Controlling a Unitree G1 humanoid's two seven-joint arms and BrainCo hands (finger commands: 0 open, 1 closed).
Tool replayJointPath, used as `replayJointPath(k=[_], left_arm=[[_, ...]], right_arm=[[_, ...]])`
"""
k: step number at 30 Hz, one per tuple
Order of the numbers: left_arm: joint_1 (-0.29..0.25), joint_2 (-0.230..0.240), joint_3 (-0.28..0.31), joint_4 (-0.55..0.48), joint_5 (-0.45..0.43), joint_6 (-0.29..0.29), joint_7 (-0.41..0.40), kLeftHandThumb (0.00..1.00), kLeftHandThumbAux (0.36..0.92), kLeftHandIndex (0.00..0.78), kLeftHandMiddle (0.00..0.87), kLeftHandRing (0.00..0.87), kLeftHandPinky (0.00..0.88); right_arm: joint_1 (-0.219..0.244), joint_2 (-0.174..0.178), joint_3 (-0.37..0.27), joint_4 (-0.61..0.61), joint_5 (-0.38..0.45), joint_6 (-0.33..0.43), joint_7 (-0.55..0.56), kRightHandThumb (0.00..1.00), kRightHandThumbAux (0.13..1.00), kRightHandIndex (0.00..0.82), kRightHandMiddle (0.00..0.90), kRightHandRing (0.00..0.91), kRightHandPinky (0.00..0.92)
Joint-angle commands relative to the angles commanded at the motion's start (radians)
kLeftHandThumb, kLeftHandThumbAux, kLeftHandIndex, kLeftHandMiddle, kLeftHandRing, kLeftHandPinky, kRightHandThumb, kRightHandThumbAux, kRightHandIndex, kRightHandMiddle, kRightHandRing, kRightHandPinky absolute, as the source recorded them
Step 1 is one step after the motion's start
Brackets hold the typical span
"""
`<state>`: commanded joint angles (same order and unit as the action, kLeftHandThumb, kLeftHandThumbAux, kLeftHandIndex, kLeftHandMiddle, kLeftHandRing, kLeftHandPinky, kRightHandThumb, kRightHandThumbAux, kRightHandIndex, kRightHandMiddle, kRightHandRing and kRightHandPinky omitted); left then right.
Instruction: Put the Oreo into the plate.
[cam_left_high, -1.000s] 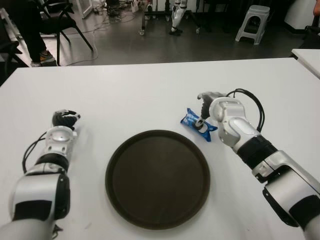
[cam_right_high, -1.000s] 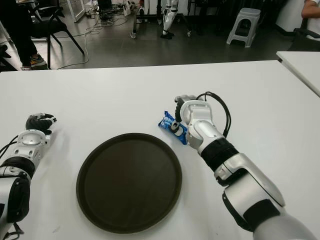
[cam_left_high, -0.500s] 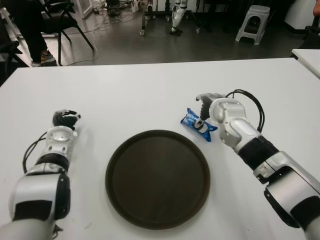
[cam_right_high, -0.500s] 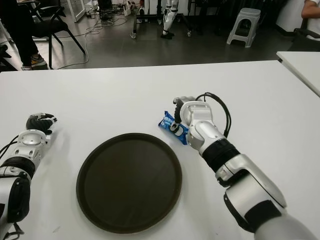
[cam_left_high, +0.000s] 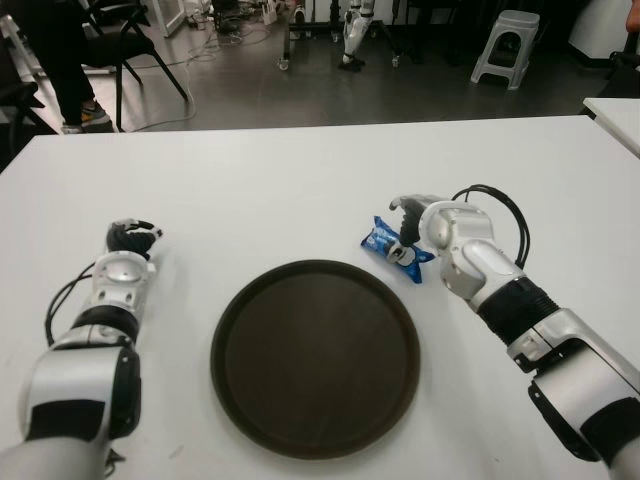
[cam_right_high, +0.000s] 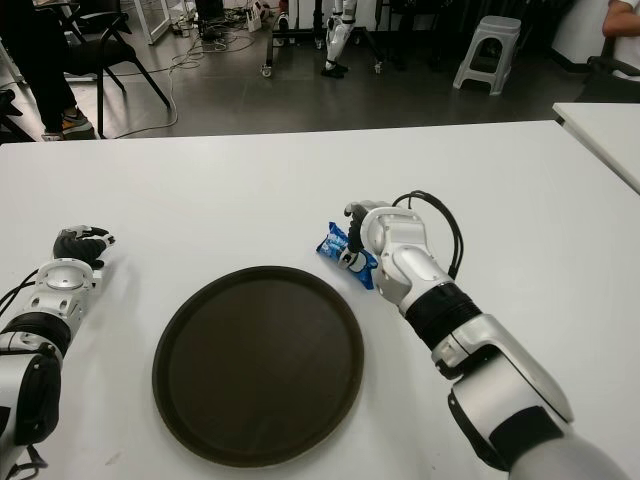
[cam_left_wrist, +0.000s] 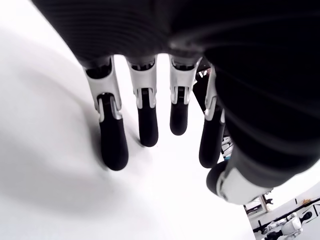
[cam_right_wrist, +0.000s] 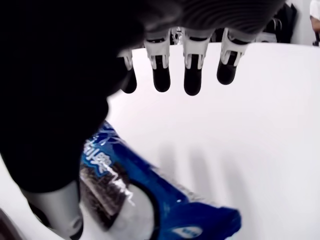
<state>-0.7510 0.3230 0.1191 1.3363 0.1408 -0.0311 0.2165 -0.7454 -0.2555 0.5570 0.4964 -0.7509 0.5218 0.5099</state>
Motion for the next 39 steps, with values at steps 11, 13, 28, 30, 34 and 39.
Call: replayJointPath(k=[11, 13, 28, 30, 34, 39], left_arm=[[0.0, 0.002, 0.01, 0.0, -0.005, -0.001, -0.004, 0.681, 0.722, 0.401, 0.188, 0.194, 0.184], [0.0, 0.002, 0.012, 0.0, -0.006, -0.002, -0.005, 0.682, 0.722, 0.402, 0.189, 0.195, 0.182], [0.001, 0.004, 0.007, 0.002, 0.001, 0.003, 0.001, 0.679, 0.721, 0.4, 0.175, 0.189, 0.185], [0.001, 0.005, 0.006, 0.002, 0.002, 0.004, 0.002, 0.678, 0.722, 0.399, 0.175, 0.19, 0.184], [0.0, 0.005, 0.004, 0.002, 0.005, 0.005, 0.003, 0.677, 0.722, 0.399, 0.177, 0.194, 0.189], [0.001, 0.005, 0.003, 0.001, 0.005, 0.005, 0.005, 0.679, 0.722, 0.4, 0.185, 0.202, 0.198]], right_arm=[[0.006, -0.002, -0.007, -0.01, 0.031, -0.013, 0.0, 0.0, 0.788, 0.07, 0.105, 0.066, 0.0], [0.006, -0.002, -0.007, -0.009, 0.035, -0.017, 0.0, 0.0, 0.782, 0.073, 0.11, 0.068, 0.0], [-0.012, 0.047, 0.001, 0.121, 0.044, -0.057, -0.055, 0.0, 0.794, 0.073, 0.099, 0.06, 0.0], [-0.014, 0.049, 0.004, 0.127, 0.04, -0.058, -0.055, 0.0, 0.795, 0.071, 0.095, 0.059, 0.0], [-0.012, 0.053, 0.004, 0.134, 0.037, -0.069, -0.077, 0.0, 0.81, 0.071, 0.096, 0.062, 0.0], [-0.016, 0.062, 0.002, 0.157, 0.038, -0.073, -0.101, 0.0, 0.836, 0.078, 0.099, 0.068, 0.0]])
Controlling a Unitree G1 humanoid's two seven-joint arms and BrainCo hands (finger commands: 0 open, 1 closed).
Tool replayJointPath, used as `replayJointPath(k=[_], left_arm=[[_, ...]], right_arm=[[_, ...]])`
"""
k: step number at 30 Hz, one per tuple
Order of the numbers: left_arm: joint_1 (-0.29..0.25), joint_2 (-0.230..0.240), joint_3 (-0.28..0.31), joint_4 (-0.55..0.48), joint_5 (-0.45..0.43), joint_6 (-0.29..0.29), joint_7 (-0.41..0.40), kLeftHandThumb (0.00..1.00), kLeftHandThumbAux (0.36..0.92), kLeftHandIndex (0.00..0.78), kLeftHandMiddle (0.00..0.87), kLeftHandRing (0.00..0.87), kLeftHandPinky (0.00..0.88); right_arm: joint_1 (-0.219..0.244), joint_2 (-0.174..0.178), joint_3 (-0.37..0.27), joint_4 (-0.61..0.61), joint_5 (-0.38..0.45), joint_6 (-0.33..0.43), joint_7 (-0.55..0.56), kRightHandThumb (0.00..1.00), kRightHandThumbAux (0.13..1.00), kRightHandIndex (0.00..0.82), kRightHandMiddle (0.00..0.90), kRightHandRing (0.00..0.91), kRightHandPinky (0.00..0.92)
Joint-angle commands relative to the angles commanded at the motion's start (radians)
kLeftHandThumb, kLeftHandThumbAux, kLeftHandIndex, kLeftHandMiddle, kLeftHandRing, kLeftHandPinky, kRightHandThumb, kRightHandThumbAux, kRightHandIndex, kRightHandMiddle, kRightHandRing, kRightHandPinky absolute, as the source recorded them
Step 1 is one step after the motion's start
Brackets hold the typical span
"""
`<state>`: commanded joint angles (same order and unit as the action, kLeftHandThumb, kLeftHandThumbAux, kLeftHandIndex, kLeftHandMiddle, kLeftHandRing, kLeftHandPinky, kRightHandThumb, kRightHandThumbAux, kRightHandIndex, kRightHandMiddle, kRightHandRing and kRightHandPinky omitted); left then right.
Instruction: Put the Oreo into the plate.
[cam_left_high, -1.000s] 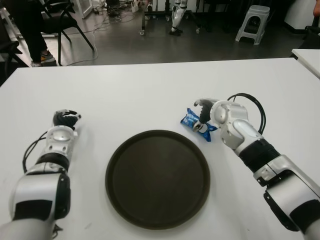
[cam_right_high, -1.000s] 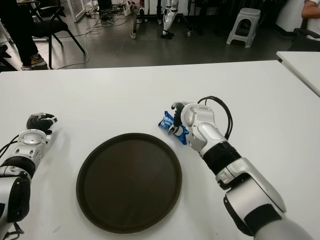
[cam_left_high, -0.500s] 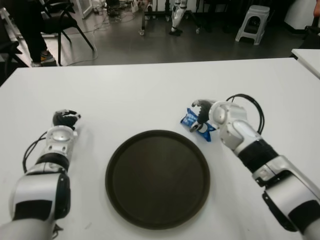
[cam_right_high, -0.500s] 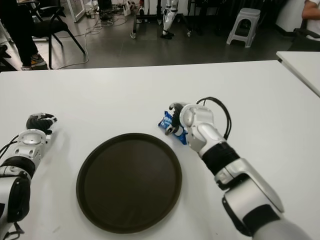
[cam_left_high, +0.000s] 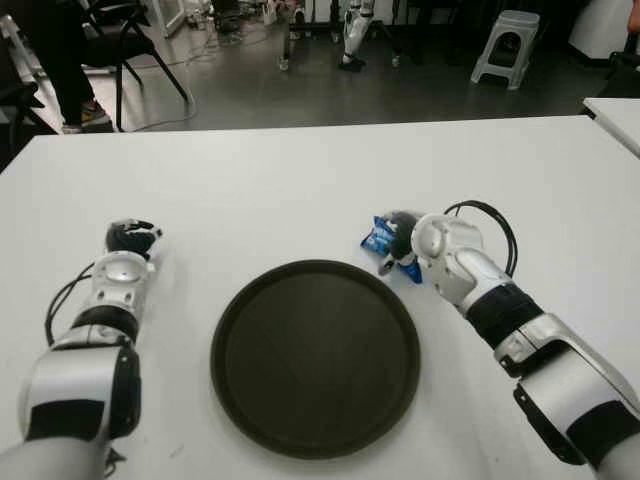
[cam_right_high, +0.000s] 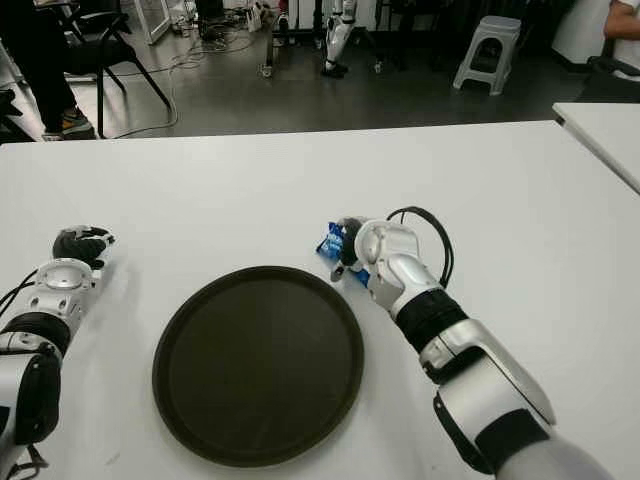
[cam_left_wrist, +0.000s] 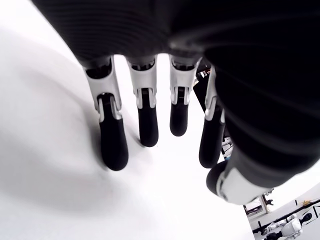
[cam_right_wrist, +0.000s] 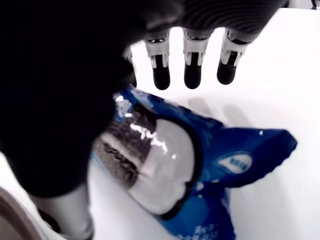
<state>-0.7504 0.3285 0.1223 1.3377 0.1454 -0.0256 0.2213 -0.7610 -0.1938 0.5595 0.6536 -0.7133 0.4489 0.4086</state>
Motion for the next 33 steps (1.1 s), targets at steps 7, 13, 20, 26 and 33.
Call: replayJointPath(k=[7, 13, 20, 26, 33], left_arm=[[0.001, 0.004, 0.001, 0.002, 0.0, 0.0, -0.004, 0.677, 0.723, 0.399, 0.181, 0.199, 0.198], [0.001, 0.005, -0.003, 0.002, 0.004, 0.002, -0.001, 0.674, 0.723, 0.398, 0.182, 0.197, 0.193], [0.0, 0.006, -0.005, 0.003, 0.007, 0.008, 0.003, 0.678, 0.721, 0.402, 0.183, 0.186, 0.165], [0.0, 0.005, -0.007, 0.002, 0.008, 0.009, 0.009, 0.677, 0.721, 0.401, 0.176, 0.178, 0.156], [-0.001, 0.003, -0.003, 0.001, 0.001, 0.005, 0.01, 0.679, 0.721, 0.4, 0.175, 0.179, 0.164]], right_arm=[[-0.005, 0.007, -0.007, 0.021, 0.0, 0.01, -0.029, 0.0, 0.831, 0.09, 0.118, 0.089, 0.0], [-0.018, 0.012, -0.001, 0.06, -0.005, 0.015, -0.048, 0.0, 0.83, 0.093, 0.125, 0.1, 0.004], [-0.036, 0.02, 0.013, 0.104, -0.013, 0.028, -0.061, 0.0, 0.834, 0.103, 0.127, 0.11, 0.019], [-0.045, 0.015, 0.029, 0.116, -0.015, 0.023, -0.052, 0.0, 0.831, 0.107, 0.13, 0.114, 0.026], [-0.042, 0.016, 0.034, 0.121, -0.017, 0.018, -0.08, 0.0, 0.851, 0.104, 0.146, 0.141, 0.068]])
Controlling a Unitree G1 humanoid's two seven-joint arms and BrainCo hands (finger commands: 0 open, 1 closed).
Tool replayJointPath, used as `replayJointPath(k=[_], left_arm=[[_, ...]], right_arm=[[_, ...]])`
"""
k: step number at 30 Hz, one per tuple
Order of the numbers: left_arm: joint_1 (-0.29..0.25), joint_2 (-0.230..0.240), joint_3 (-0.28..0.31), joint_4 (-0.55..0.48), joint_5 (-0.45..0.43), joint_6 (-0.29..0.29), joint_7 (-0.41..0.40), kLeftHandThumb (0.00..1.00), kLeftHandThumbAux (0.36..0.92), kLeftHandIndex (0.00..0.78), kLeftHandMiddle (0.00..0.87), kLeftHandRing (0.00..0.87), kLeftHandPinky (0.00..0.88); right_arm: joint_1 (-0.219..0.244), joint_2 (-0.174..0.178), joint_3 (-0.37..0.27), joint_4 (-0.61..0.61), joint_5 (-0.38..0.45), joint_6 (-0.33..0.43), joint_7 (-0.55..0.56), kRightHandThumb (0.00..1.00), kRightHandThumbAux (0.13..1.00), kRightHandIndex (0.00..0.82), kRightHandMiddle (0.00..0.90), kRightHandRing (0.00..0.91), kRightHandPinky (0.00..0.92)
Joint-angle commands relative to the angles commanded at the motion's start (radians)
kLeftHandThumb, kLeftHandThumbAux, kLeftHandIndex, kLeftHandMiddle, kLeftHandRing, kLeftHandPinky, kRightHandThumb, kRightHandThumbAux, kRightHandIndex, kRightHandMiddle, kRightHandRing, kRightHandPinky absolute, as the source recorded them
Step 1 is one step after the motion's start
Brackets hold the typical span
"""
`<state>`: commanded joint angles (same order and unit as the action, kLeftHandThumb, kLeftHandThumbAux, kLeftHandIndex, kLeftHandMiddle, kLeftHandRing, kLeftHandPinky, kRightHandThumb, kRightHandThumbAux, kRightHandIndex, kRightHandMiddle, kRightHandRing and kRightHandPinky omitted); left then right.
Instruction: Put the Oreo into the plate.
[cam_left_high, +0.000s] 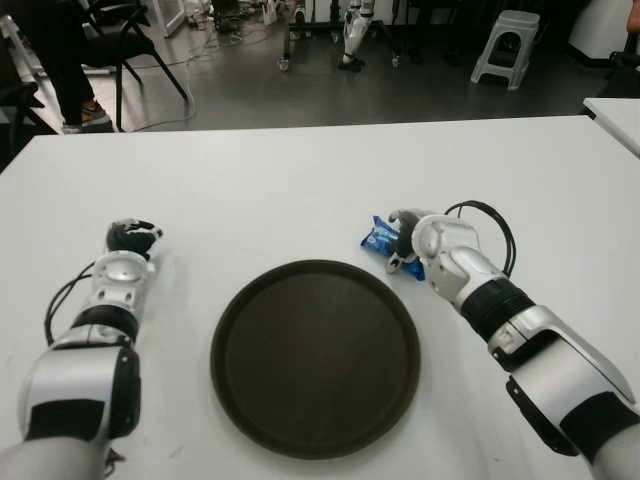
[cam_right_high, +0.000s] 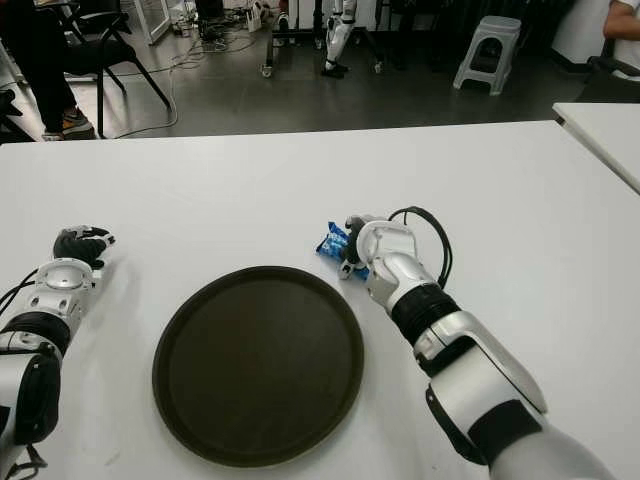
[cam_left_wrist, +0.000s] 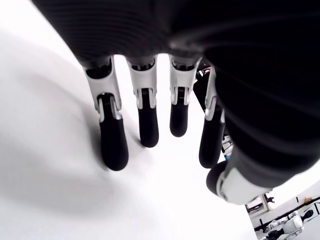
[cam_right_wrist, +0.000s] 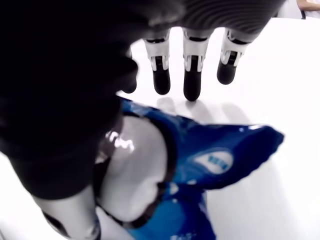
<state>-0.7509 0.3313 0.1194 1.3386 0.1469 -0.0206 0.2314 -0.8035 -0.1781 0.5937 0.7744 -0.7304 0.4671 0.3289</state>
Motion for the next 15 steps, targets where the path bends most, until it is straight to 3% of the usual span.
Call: replayJointPath(k=[15], left_arm=[[0.002, 0.002, -0.002, -0.001, 0.001, -0.004, -0.009, 0.678, 0.723, 0.399, 0.179, 0.181, 0.163]], right_arm=[[0.006, 0.004, -0.006, 0.01, 0.009, 0.001, -0.02, 0.0, 0.843, 0.144, 0.168, 0.17, 0.154]])
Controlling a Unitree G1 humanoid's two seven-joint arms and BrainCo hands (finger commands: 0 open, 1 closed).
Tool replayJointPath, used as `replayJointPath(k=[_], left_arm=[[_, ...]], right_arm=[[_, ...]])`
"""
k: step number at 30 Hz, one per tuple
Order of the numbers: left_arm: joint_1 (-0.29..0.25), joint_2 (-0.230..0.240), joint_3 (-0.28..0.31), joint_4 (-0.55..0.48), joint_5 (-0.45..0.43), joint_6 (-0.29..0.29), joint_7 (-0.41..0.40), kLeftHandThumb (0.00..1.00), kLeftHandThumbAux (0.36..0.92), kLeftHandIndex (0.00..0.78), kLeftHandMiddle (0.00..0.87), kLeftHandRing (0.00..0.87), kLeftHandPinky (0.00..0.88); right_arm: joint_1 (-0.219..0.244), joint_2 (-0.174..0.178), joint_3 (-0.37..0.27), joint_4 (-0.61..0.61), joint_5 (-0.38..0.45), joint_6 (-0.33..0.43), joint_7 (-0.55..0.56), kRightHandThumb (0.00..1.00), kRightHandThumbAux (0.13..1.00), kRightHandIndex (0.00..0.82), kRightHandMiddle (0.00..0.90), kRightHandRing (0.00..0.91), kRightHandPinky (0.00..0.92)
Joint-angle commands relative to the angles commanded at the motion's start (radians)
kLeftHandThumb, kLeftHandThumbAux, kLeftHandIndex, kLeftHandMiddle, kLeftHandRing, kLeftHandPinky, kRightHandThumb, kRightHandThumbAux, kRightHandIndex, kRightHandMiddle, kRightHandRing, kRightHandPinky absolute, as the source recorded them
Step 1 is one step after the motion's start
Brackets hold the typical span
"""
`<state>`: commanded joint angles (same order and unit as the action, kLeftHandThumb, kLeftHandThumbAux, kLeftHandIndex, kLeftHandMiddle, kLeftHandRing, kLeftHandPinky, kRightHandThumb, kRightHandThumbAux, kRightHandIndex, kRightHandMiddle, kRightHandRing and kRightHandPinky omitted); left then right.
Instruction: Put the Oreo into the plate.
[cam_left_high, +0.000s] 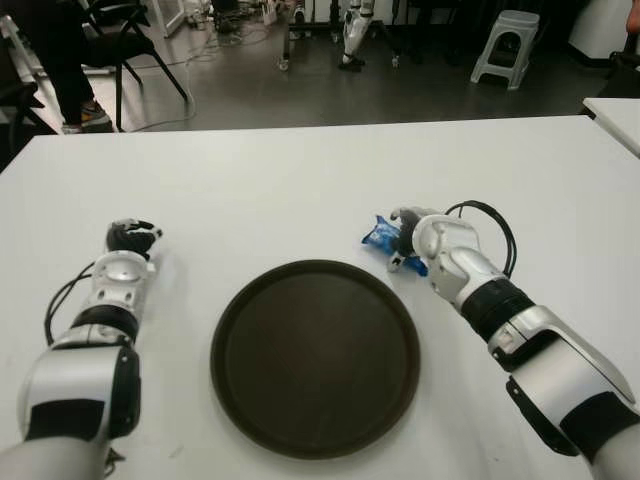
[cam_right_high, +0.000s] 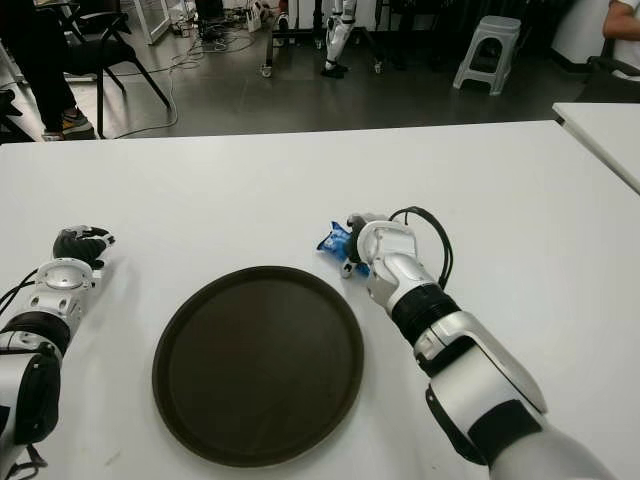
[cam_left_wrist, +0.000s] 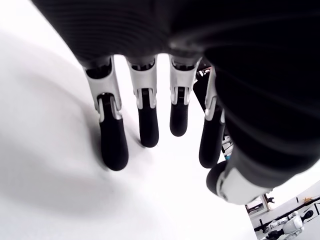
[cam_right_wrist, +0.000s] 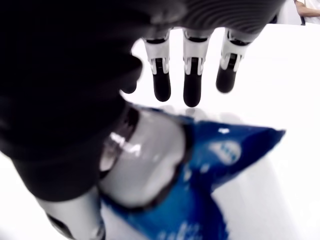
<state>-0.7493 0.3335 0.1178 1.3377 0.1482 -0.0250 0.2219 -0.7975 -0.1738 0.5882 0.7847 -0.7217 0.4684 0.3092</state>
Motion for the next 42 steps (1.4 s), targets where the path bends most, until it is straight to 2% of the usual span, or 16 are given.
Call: replayJointPath(k=[7, 13, 16, 30, 37, 42], left_arm=[[0.001, 0.001, -0.003, 0.0, 0.002, -0.001, -0.005, 0.675, 0.724, 0.398, 0.176, 0.181, 0.162], [-0.001, 0.0, -0.002, 0.0, 0.001, 0.001, 0.0, 0.679, 0.721, 0.4, 0.181, 0.19, 0.173], [-0.001, 0.0, -0.003, -0.001, 0.001, -0.001, 0.0, 0.679, 0.721, 0.399, 0.184, 0.191, 0.174], [0.002, 0.001, 0.003, -0.004, -0.005, -0.008, -0.006, 0.679, 0.722, 0.399, 0.182, 0.183, 0.154], [0.002, 0.003, 0.004, -0.003, -0.005, -0.006, -0.009, 0.68, 0.721, 0.401, 0.19, 0.193, 0.171], [0.003, 0.003, 0.009, -0.002, -0.008, -0.008, -0.011, 0.68, 0.722, 0.4, 0.198, 0.205, 0.191]], right_arm=[[0.007, 0.002, -0.012, 0.019, 0.011, -0.029, -0.033, 0.0, 0.858, 0.152, 0.176, 0.197, 0.225], [0.003, 0.0, -0.009, 0.04, 0.011, -0.057, -0.039, 0.0, 0.86, 0.222, 0.212, 0.225, 0.232], [-0.002, 0.001, -0.005, 0.042, 0.008, -0.051, -0.02, 0.0, 0.848, 0.225, 0.208, 0.213, 0.207], [-0.015, 0.004, -0.002, 0.048, 0.016, -0.04, 0.056, 0.0, 0.849, 0.157, 0.167, 0.157, 0.104], [-0.006, 0.0, -0.011, 0.038, 0.025, -0.055, 0.065, 0.0, 0.85, 0.11, 0.151, 0.148, 0.094], [-0.016, 0.006, -0.012, 0.074, 0.027, -0.067, 0.066, 0.0, 0.848, 0.1, 0.141, 0.15, 0.103]])
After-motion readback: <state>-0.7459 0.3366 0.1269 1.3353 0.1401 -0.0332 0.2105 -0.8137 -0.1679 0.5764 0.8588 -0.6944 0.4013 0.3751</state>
